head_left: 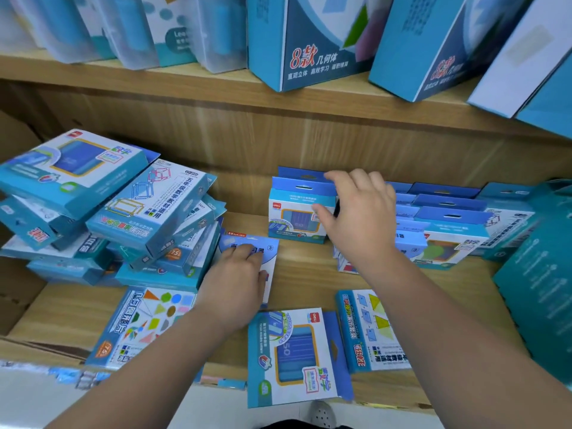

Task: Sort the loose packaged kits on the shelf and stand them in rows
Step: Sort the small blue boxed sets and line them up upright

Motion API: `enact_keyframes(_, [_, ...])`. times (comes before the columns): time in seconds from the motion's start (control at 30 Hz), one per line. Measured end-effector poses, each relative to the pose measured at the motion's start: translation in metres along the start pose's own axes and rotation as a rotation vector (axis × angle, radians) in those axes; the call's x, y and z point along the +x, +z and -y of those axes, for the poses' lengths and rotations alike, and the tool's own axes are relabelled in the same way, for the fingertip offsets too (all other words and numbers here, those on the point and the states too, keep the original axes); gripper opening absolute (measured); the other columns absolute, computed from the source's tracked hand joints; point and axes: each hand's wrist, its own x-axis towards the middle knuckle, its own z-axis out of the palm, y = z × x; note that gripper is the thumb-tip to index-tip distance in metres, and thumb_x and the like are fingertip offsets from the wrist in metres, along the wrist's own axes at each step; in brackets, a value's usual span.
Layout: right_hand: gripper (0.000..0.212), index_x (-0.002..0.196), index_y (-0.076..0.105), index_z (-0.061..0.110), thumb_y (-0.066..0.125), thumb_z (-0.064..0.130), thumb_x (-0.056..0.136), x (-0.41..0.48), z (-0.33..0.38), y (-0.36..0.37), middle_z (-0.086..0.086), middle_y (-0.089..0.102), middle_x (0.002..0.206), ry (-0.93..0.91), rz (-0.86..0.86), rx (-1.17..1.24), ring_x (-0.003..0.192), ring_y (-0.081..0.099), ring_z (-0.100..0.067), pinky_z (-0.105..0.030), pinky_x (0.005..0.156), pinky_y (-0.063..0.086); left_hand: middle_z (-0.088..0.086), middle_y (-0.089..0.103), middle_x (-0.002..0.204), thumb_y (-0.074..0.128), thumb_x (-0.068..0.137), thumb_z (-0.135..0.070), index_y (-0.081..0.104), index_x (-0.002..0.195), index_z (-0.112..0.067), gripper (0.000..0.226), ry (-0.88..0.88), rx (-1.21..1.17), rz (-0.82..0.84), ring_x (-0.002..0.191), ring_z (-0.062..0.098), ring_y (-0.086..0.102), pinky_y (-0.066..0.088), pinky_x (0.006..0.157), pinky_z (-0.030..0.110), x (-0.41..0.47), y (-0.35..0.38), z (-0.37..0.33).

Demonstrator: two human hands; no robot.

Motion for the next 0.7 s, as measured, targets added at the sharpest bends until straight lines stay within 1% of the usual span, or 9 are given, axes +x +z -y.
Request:
enact_keyframes(0.07, [0.026, 0.104, 0.07, 0.017, 0.074, 0.032, 0.083, -0.018, 0.015, -0.003, -0.002, 0.066, 0.086, -0.061, -0.001, 0.209, 0.085, 0.06, -0.026, -0.038, 0.073, 0.048, 0.009, 0.067, 0.113, 0.063, 0.088, -0.019, 0.071, 0.107, -0.009, 0.023, 0.023, 0.011, -0.074, 0.1, 0.033, 0.061, 0.056, 0.085, 0.041, -0.01, 0.004, 0.005])
enact_keyframes(0.13, [0.017, 0.1, 0.071, 0.018, 0.07, 0.032, 0.089, -0.038, 0.031, -0.004, 0.003, 0.067, 0.087, 0.008, 0.219, 0.406, 0.081, 0.062, -0.017, -0.033, 0.071, 0.051, 0.008, 0.069, 0.107, 0.067, 0.083, -0.013, 0.072, 0.101, -0.01, 0.019, 0.039, 0.014, -0.1, 0.093, 0.032, 0.062, 0.058, 0.08, 0.04, -0.021, 0.008, 0.008])
enact_keyframes(0.23, [0.032, 0.116, 0.069, 0.021, 0.067, 0.042, 0.092, -0.06, 0.041, 0.015, 0.005, 0.067, 0.107, 0.235, 0.639, 0.524, 0.096, 0.062, -0.01, -0.029, 0.078, 0.049, 0.008, 0.07, 0.109, 0.072, 0.074, -0.003, 0.074, 0.102, -0.011, 0.029, 0.06, -0.007, -0.129, 0.094, 0.031, 0.065, 0.057, 0.085, 0.039, -0.035, 0.012, 0.011])
enact_keyframes(0.3, [0.032, 0.107, 0.065, 0.024, 0.064, 0.051, 0.091, -0.067, 0.045, 0.031, 0.006, 0.063, 0.105, 0.298, 0.785, 0.459, 0.097, 0.06, -0.016, -0.027, 0.069, 0.044, 0.012, 0.071, 0.112, 0.073, 0.068, 0.003, 0.075, 0.1, -0.008, 0.034, 0.067, -0.009, -0.157, 0.099, 0.036, 0.067, 0.056, 0.089, 0.043, -0.041, 0.017, 0.013])
enact_keyframes(0.37, [0.03, 0.088, 0.058, 0.024, 0.062, 0.054, 0.091, -0.067, 0.049, 0.041, 0.006, 0.057, 0.093, 0.345, 0.818, 0.464, 0.085, 0.056, -0.017, -0.027, 0.058, 0.037, 0.014, 0.071, 0.116, 0.067, 0.068, 0.003, 0.075, 0.099, -0.007, 0.034, 0.07, -0.008, -0.169, 0.106, 0.041, 0.067, 0.056, 0.09, 0.049, -0.046, 0.023, 0.012])
enact_keyframes(0.4, [0.03, 0.089, 0.062, 0.022, 0.062, 0.052, 0.092, -0.066, 0.051, 0.046, 0.004, 0.061, 0.096, 0.391, 0.825, 0.523, 0.084, 0.057, -0.016, -0.027, 0.059, 0.039, 0.014, 0.07, 0.119, 0.062, 0.069, 0.0, 0.075, 0.101, -0.008, 0.036, 0.066, -0.017, -0.164, 0.11, 0.041, 0.066, 0.056, 0.09, 0.052, -0.048, 0.025, 0.012])
enact_keyframes(0.47, [0.03, 0.105, 0.073, 0.018, 0.062, 0.044, 0.095, -0.062, 0.054, 0.051, 0.001, 0.07, 0.108, 0.469, 0.836, 0.654, 0.09, 0.063, -0.015, -0.029, 0.066, 0.046, 0.011, 0.07, 0.122, 0.056, 0.07, -0.005, 0.075, 0.104, -0.011, 0.04, 0.055, -0.053, -0.154, 0.115, 0.04, 0.064, 0.056, 0.088, 0.055, -0.048, 0.026, 0.011])
enact_keyframes(0.57, [0.032, 0.12, 0.073, 0.025, 0.062, 0.042, 0.095, -0.063, 0.057, 0.051, 0.001, 0.06, 0.122, 0.485, 0.83, 0.659, 0.106, 0.061, -0.016, -0.035, 0.089, 0.053, 0.011, 0.071, 0.118, 0.053, 0.072, -0.004, 0.076, 0.103, -0.01, 0.039, 0.066, -0.116, -0.175, 0.114, 0.043, 0.063, 0.052, 0.094, 0.057, -0.046, 0.025, 0.011])
enact_keyframes(0.7, [0.03, 0.124, 0.07, 0.034, 0.063, 0.036, 0.095, -0.071, 0.059, 0.041, 0.012, 0.055, 0.114, 0.534, 0.798, 0.748, 0.108, 0.055, -0.011, -0.032, 0.096, 0.048, 0.01, 0.071, 0.118, 0.051, 0.074, -0.005, 0.077, 0.103, -0.011, 0.039, 0.05, -0.197, -0.193, 0.117, 0.041, 0.061, 0.044, 0.101, 0.05, -0.044, 0.024, 0.009])
